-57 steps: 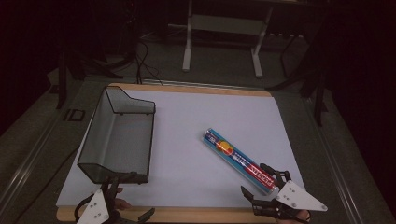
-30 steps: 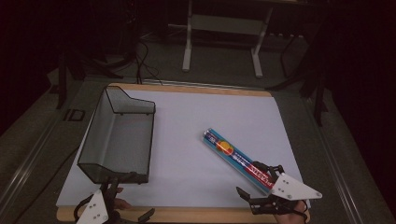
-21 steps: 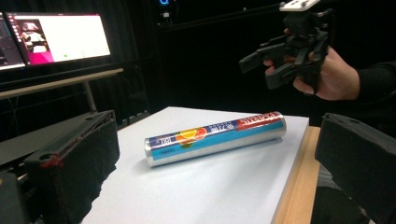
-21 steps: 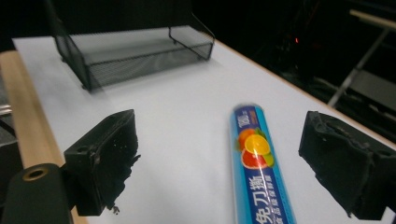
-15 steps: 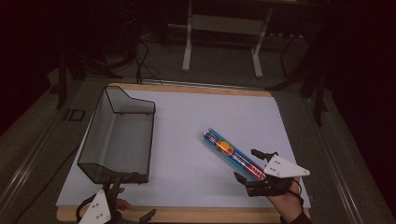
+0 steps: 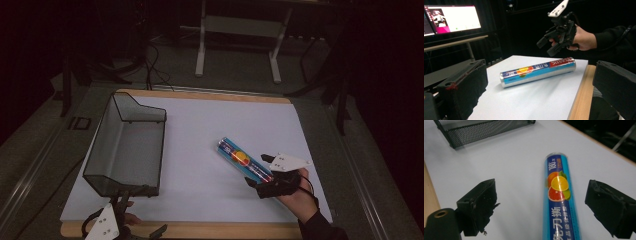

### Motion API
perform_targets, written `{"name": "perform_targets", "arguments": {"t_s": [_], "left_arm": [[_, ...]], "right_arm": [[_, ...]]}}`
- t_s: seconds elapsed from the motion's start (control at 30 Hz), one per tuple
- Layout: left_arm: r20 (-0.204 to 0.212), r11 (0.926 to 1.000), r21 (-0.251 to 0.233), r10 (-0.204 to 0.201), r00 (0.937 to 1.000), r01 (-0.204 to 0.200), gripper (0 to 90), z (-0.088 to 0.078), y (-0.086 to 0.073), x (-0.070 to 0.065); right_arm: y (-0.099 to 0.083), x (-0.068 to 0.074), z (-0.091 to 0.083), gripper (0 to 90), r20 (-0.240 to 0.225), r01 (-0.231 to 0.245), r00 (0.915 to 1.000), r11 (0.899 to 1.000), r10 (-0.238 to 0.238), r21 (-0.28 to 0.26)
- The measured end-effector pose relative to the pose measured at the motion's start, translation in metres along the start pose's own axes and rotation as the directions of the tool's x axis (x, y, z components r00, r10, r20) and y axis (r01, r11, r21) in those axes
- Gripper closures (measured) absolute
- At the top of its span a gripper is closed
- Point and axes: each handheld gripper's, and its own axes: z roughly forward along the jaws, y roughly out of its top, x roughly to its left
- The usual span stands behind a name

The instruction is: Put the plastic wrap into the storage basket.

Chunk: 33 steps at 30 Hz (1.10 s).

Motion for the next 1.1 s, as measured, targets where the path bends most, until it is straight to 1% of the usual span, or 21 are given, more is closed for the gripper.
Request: {"name": "perform_targets", "arguments": {"t_s": [0.07,0.2,0.23,0.3,0.33,0.37,0.4,0.43,0.47,0.63,0.7,0.77,0.83,0.87,0.9,0.93,0.97,1.0,1.03,1.07,1.1], "left_arm": [[0.001,1.0,0.001,0.0,1.0,0.0,0.6,0.0,0.0,0.0],[0.002,1.0,0.001,-0.001,1.0,0.001,0.6,0.0,0.0,0.0],[0.003,1.0,0.0,-0.003,1.0,0.003,0.6,0.0,0.0,0.0],[0.003,1.0,0.0,-0.003,1.0,0.003,0.6,0.0,0.0,0.0],[0.003,1.0,0.001,-0.002,1.0,0.002,0.6,0.0,0.0,0.0],[0.004,1.0,0.001,-0.003,1.0,0.003,0.6,0.0,0.0,0.0],[0.004,1.0,0.002,-0.002,1.0,0.002,0.6,0.0,0.0,0.0],[0.003,1.0,0.003,-0.002,1.0,0.002,0.6,0.0,0.0,0.0],[0.004,1.0,0.003,-0.001,1.0,0.001,0.6,0.0,0.0,0.0],[0.009,1.0,0.005,-0.002,1.0,0.002,0.6,0.0,0.0,0.0],[0.012,1.0,0.007,-0.003,0.9999,0.003,0.6,0.001,0.0,0.0],[0.013,1.0,0.006,-0.003,0.9999,0.003,0.6,0.0,0.0,0.0],[0.013,1.0,0.004,-0.004,0.9999,0.004,0.6,0.0,0.0,0.0],[0.013,1.0,0.004,-0.004,0.9999,0.004,0.6,0.0,0.0,0.0],[0.013,1.0,0.004,-0.003,0.9999,0.003,0.6,0.0,0.0,0.0],[0.013,1.0,0.004,-0.004,0.9999,0.004,0.6,0.0,0.0,0.0],[0.014,1.0,0.005,-0.004,0.9999,0.004,0.6,0.0,0.0,0.0],[0.014,1.0,0.007,-0.003,0.9999,0.003,0.6,0.0,0.0,0.0],[0.014,1.0,0.007,-0.001,0.9999,0.001,0.6,0.001,0.0,0.0],[0.014,1.0,0.007,-0.001,0.9999,0.001,0.6,0.001,0.0,0.0],[0.015,1.0,0.007,-0.003,0.9999,0.002,0.6,0.001,0.0,0.0]], "right_arm": [[0.001,-0.003,0.005,12.8,-0.006,-0.002,1.0,1.0,0.002,0.019],[0.002,-0.008,0.016,12.7,-0.024,-0.005,0.9997,0.998,0.007,0.061],[0.002,-0.009,0.019,12.7,-0.021,-0.006,0.9997,0.997,0.008,0.074],[0.002,-0.01,0.021,12.8,-0.023,-0.006,0.9997,0.997,0.008,0.082],[0.002,-0.012,0.025,12.8,-0.026,-0.009,0.9996,0.994,0.012,0.105],[0.002,-0.013,0.028,12.8,-0.027,-0.007,0.9996,0.993,0.01,0.116],[0.002,-0.014,0.031,12.8,-0.03,-0.011,0.9994,0.991,0.015,0.134],[0.002,-0.015,0.033,13.3,-0.022,-0.014,0.9996,0.988,0.017,0.152],[0.002,-0.016,0.035,13.5,-0.027,-0.019,0.9993,0.986,0.024,0.164],[0.001,-0.019,0.046,14.4,-0.017,-0.018,0.9996,0.971,0.023,0.239],[0.001,-0.02,0.05,14.4,-0.009,-0.015,0.9998,0.964,0.018,0.265],[0.001,-0.022,0.054,14.4,-0.001,-0.023,0.9997,0.954,0.025,0.299],[0.001,-0.024,0.056,14.5,0.003,-0.03,0.9995,0.947,0.031,0.321],[0.001,-0.024,0.056,14.5,0.003,-0.03,0.9995,0.947,0.031,0.321],[0.002,-0.025,0.057,14.5,0.011,-0.036,0.9994,0.94,0.034,0.338],[0.002,-0.027,0.06,14.5,0.012,-0.039,0.9992,0.925,0.038,0.377],[0.002,-0.028,0.062,14.4,0.018,-0.045,0.999,0.917,0.042,0.396],[0.001,-0.029,0.064,14.4,0.007,-0.05,0.9986,0.904,0.052,0.425],[0.0,-0.03,0.066,14.3,0.012,-0.055,0.9984,0.896,0.056,0.44],[0.0,-0.03,0.066,14.3,0.012,-0.055,0.9984,0.896,0.056,0.44],[-0.001,-0.03,0.068,13.6,0.014,-0.057,0.9982,0.883,0.058,0.465]]}}
